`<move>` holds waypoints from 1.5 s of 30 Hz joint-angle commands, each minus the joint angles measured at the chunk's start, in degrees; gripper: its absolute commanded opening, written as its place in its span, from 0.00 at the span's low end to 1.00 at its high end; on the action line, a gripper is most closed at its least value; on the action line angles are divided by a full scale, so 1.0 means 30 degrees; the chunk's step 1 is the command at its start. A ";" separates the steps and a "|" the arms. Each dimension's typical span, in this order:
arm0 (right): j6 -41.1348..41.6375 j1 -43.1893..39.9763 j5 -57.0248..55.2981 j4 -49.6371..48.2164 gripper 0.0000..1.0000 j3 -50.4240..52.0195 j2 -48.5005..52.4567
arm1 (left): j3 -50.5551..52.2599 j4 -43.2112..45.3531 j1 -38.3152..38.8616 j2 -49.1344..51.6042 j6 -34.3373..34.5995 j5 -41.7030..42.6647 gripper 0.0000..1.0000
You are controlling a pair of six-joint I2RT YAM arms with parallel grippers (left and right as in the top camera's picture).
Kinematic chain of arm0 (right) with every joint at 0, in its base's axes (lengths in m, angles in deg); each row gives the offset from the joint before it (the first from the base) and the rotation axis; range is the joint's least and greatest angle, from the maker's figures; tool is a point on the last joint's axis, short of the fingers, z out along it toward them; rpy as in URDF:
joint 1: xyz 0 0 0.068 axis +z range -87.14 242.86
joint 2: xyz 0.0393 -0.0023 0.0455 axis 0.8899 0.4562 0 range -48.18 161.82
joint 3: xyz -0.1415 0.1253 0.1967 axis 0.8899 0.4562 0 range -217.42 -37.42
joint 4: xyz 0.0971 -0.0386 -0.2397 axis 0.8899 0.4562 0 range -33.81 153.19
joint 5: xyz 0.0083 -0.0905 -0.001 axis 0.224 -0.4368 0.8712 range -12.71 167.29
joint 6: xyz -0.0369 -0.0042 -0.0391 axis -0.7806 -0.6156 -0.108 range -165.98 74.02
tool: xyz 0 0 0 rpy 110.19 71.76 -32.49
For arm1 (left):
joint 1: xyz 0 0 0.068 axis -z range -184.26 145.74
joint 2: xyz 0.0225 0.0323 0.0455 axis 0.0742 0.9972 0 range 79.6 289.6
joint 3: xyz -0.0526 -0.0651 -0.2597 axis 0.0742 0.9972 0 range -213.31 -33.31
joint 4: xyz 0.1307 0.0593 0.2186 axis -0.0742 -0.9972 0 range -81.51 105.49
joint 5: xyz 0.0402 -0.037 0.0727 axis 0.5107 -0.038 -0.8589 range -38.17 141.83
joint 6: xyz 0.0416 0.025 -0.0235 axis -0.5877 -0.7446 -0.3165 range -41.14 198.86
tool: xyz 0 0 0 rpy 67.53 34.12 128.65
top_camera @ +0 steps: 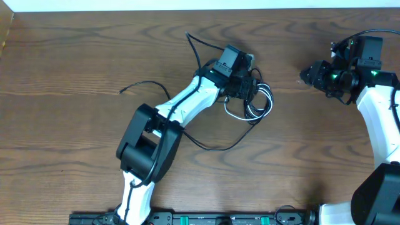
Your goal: Untangle cables
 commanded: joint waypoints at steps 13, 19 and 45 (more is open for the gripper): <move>-0.0882 0.0393 -0.0029 0.0131 0.51 -0.0175 -0.0044 | -0.0029 0.2186 -0.0015 0.1734 -0.1938 -0.0313 0.49; -0.1071 0.0393 -0.0029 0.0131 0.52 -0.0175 -0.0036 | -0.0029 0.2157 0.0284 0.1829 -0.1938 -0.0321 0.45; -0.1224 0.0393 -0.0029 0.0080 0.53 -0.0175 -0.0036 | -0.0015 0.2091 -0.0219 0.1763 -0.1909 -0.0809 0.11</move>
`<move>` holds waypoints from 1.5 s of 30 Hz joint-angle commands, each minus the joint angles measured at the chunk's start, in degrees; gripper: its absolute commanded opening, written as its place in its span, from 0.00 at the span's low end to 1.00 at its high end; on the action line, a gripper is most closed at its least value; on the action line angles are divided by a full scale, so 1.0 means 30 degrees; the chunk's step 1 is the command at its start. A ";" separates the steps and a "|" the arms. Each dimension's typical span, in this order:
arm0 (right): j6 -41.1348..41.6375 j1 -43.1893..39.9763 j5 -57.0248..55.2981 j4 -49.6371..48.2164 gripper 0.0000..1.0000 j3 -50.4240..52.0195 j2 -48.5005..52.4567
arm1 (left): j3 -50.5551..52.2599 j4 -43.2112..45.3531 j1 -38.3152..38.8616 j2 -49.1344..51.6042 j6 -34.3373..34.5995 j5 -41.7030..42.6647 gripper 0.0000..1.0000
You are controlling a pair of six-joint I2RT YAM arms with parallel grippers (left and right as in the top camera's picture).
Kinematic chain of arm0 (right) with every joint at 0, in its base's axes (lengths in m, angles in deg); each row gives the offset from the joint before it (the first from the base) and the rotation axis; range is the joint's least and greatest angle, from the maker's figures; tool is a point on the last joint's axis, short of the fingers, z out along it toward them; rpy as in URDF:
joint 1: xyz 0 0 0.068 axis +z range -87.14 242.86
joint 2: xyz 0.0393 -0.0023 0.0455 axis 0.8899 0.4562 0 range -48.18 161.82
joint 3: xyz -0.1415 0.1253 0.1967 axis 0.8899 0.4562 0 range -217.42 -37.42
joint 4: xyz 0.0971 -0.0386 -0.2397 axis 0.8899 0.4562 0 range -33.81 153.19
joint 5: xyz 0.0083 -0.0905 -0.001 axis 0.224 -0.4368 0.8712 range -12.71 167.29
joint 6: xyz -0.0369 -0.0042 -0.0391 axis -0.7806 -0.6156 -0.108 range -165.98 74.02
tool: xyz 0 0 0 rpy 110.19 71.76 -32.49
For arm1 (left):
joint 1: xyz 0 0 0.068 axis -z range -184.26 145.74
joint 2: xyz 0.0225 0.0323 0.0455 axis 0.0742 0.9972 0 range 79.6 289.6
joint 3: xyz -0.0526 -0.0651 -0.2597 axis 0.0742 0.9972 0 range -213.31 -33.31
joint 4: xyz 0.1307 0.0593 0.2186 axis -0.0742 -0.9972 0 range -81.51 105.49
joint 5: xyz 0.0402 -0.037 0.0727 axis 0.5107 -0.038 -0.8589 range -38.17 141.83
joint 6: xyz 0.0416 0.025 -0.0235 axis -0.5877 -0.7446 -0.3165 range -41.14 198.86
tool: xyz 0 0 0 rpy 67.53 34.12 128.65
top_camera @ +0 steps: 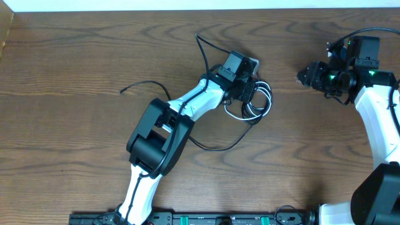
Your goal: Untangle cables
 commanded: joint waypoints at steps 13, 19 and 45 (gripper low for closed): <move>-0.2390 0.2812 0.3876 -0.1763 0.53 -0.0175 -0.0036 | -0.0015 -0.3781 -0.2812 -0.6696 0.1559 -0.0058 0.08; -0.0947 0.5136 0.4226 -0.3388 0.52 -0.0175 -0.0036 | -0.0015 -0.4080 -0.2841 -0.7992 0.2688 -0.0299 0.08; -0.3781 0.9887 0.2521 -0.5115 0.51 -0.0087 0.0401 | -0.0015 -0.7096 -0.2841 -0.7970 0.9763 -0.5537 0.07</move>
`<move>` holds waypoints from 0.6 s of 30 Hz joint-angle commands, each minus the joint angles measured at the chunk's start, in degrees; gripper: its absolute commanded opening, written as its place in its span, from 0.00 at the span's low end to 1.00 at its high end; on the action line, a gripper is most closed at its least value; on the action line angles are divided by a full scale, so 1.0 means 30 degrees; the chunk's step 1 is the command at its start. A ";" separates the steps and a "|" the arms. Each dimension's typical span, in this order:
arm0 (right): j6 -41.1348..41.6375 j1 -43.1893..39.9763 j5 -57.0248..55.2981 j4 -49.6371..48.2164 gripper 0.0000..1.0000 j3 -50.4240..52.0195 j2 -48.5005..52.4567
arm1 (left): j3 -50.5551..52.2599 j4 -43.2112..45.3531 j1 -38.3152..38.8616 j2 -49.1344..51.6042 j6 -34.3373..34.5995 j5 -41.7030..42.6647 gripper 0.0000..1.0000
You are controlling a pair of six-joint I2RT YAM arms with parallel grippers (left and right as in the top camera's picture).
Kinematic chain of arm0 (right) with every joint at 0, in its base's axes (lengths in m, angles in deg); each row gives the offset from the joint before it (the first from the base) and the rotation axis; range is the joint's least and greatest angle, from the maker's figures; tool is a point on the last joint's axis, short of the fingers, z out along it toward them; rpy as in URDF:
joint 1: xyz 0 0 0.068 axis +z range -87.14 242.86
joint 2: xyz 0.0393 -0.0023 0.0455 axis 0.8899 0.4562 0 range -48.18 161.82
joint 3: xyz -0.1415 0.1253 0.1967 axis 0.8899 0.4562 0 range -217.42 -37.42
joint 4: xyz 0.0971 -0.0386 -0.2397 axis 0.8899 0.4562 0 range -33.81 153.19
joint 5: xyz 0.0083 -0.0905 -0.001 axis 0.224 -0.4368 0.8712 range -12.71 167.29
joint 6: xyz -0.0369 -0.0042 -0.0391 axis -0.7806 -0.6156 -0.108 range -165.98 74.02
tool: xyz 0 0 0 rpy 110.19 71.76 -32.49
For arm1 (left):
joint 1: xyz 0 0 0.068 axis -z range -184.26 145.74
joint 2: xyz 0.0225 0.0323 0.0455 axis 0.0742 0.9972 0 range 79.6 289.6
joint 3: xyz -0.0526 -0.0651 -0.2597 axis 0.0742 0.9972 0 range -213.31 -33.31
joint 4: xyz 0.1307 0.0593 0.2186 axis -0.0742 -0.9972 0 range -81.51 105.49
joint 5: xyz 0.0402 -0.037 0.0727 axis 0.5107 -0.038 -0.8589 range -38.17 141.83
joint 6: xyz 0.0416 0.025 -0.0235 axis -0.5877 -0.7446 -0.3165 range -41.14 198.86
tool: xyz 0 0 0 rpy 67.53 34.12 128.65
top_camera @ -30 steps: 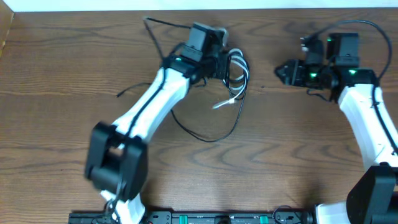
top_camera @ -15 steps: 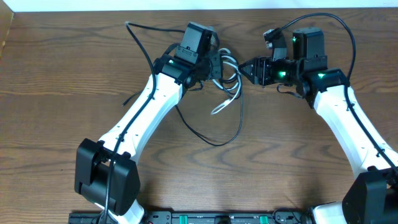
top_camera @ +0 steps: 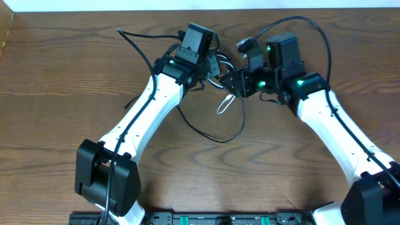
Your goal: Untangle cables
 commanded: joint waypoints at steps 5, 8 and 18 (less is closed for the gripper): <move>-0.2084 0.0874 -0.1610 -0.0066 0.50 -0.0087 0.1552 | -0.0131 -0.0240 -0.0036 -0.0051 0.0707 0.0576 0.08; -0.2339 0.0918 -0.1596 -0.0313 0.45 -0.0087 0.2324 | -0.0131 -0.0262 -0.0124 -0.0051 0.0707 0.1180 0.07; -0.0976 0.0219 -0.1647 -0.1188 0.01 -0.0138 0.2608 | -0.0131 -0.0925 -0.1115 -0.0051 -0.0627 0.3636 0.07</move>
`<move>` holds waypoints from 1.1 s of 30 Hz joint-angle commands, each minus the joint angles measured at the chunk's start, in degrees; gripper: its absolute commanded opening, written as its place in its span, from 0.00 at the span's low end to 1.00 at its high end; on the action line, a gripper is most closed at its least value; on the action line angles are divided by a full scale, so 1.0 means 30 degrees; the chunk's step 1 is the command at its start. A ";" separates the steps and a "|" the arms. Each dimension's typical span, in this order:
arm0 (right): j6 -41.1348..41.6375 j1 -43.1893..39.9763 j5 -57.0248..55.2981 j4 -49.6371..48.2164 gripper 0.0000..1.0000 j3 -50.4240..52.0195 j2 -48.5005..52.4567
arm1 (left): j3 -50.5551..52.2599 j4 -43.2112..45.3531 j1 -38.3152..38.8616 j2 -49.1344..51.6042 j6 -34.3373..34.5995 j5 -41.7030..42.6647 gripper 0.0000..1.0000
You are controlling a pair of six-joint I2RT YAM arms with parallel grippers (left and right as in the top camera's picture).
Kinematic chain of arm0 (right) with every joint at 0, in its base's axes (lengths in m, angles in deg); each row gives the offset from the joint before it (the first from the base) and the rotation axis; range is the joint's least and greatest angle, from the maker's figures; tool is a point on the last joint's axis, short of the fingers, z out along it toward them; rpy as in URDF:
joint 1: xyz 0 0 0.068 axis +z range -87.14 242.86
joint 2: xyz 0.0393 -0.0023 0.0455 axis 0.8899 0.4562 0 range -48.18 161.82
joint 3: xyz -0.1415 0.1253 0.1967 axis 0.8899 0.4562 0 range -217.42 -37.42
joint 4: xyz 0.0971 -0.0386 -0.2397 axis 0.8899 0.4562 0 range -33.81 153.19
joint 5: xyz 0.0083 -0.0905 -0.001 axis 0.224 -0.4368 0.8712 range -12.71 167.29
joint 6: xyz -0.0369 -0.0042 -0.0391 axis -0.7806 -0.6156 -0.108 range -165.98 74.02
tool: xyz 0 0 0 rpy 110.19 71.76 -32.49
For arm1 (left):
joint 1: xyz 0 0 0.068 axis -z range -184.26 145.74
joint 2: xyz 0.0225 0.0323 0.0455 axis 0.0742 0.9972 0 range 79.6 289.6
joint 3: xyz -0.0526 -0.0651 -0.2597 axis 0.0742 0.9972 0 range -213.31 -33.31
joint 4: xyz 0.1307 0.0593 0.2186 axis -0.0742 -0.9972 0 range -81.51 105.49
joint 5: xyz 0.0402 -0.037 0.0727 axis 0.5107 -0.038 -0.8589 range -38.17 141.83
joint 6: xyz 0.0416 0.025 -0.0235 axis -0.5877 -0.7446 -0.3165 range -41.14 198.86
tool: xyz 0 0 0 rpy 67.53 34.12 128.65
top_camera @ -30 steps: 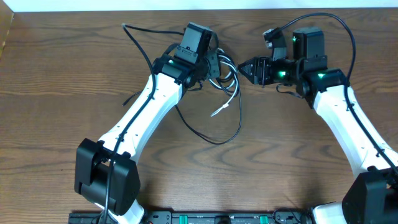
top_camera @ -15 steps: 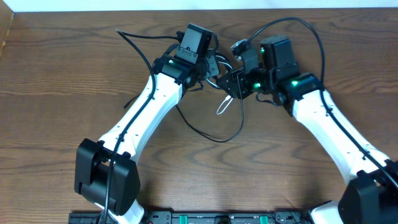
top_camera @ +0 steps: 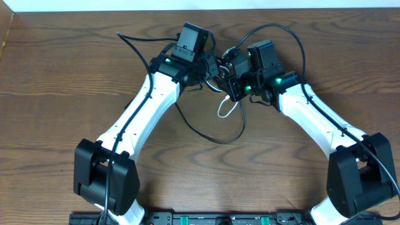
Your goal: Untangle cables
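The tangled bundle of cables [top_camera: 214,67] sits at the back middle of the table, held between the two wrists. My left gripper [top_camera: 205,67] is shut on the bundle from the left. Pressed into it from the right is my right gripper [top_camera: 224,75], its fingers hidden among the wires. A white cable loop [top_camera: 226,110] hangs out below the bundle. A black cable [top_camera: 212,139] sweeps down in a wide loop toward the front. Another black strand ends at the far left [top_camera: 120,34].
The wooden table [top_camera: 62,125] carries nothing else. A black wire [top_camera: 294,37] arcs over the right wrist. Both arms' bases stand at the front edge, the left [top_camera: 103,181] and the right [top_camera: 359,178]. The white wall edge runs along the back.
My right gripper has moved a little left and closer into the bundle, beside the left gripper. The white loop has shifted slightly. The left arm has barely moved.
The left gripper was first on the bundle at mid-table, with the right arm far off at the right edge. It stayed there at the second moment. Then the bundle was held further back and left, with the right gripper reaching in. Now both meet at the bundle.
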 commanded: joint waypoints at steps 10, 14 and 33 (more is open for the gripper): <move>0.3351 -0.5639 0.3126 0.1056 0.01 -0.0153 -0.3359 | -0.0131 -0.2266 -0.2492 -0.0051 -0.4692 0.0845 0.07; 0.4073 -0.7257 0.3708 0.1457 0.01 -0.0153 -0.4211 | -0.0131 -0.2703 -0.3359 -0.0051 -0.5180 0.0787 0.07; 0.4408 -0.9726 0.1639 0.4466 0.01 -0.0146 -0.4699 | -0.0131 -0.2375 -0.4874 -0.0153 -0.8247 0.5180 0.07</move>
